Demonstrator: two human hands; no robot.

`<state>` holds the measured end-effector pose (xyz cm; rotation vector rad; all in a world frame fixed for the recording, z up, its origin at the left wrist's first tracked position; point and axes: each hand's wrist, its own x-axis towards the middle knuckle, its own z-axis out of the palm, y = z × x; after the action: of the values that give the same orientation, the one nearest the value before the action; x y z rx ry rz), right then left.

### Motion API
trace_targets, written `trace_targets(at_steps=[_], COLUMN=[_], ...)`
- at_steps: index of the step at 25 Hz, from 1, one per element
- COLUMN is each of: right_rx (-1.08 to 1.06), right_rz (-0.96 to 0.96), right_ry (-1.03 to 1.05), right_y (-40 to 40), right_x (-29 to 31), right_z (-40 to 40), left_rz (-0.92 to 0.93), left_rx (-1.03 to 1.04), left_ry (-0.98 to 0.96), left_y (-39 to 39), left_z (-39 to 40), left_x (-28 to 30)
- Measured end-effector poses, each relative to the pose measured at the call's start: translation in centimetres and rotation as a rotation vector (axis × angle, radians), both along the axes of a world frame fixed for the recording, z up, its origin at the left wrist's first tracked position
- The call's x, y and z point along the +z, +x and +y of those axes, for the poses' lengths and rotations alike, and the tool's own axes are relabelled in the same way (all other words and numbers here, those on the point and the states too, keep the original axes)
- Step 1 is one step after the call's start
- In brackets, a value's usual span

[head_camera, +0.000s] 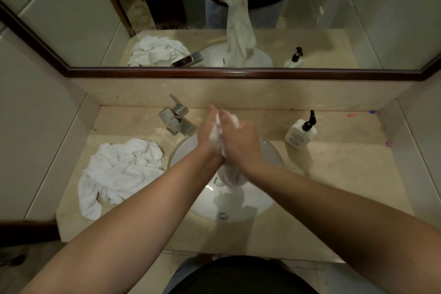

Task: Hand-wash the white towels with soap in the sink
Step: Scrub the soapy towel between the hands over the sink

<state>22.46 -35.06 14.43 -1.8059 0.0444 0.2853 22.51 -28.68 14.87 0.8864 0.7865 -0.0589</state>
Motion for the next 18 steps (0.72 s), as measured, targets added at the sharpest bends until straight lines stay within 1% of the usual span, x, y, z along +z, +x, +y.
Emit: trace_targets(at_steps=[2,3,4,6,7,10,11,13,14,15,16,18], right_rx=[-0.132,-0.159,-0.139,0.016,0.046,-0.111,-0.124,-0.009,0.055,0.06,0.005,-0.117], right_rz=[0.054,0.077,0.08,0.051,0.05,0.113,0.129,0.112,0.093,0.069,0.076,0.135], right_ry=[-0.05,-0.05,-0.042,-0.029,-0.028,-0.039,-0.026,-0.012,0.004,-0.005,-0.024,-0.021], right_y=[2.4,2.8,2.3,0.3,0.1,3.2,3.1,0.9,0.1,0.3,1.5,3.0], right_x=[0.1,-0.1,-0.2,-0.8,-1.1,-1.0,-0.8,-1.0,-1.1,-1.3,-1.1,-0.9], right_z=[0.1,0.4,0.8,1.3,1.2,0.6,0.7,1.3,1.4,1.4,1.1,0.8], left_rz=[0.026,0.035,0.032,0.039,0.038,0.09,0.096,0.093,0.096,0.085,0.079,0.09], left_rx=[-0.089,-0.102,-0.089,0.024,0.036,0.002,-0.027,0.054,0.082,0.07,0.015,-0.027], left_ry=[0.05,0.074,0.085,0.088,0.098,0.105,0.122,0.079,0.092,0.101,0.132,0.111], left_y=[-0.2,-0.2,-0.1,0.1,-0.1,-0.2,-0.1,0.4,0.6,0.5,0.5,0.5], left_z=[-0.7,-0.8,-0.4,0.7,0.6,-0.3,0.0,1.4,1.9,1.7,1.0,0.5], left_x=[-0.4,-0.2,0.0,-1.0,-0.9,-2.6,-2.4,-2.5,-2.9,-2.4,-2.7,-3.9])
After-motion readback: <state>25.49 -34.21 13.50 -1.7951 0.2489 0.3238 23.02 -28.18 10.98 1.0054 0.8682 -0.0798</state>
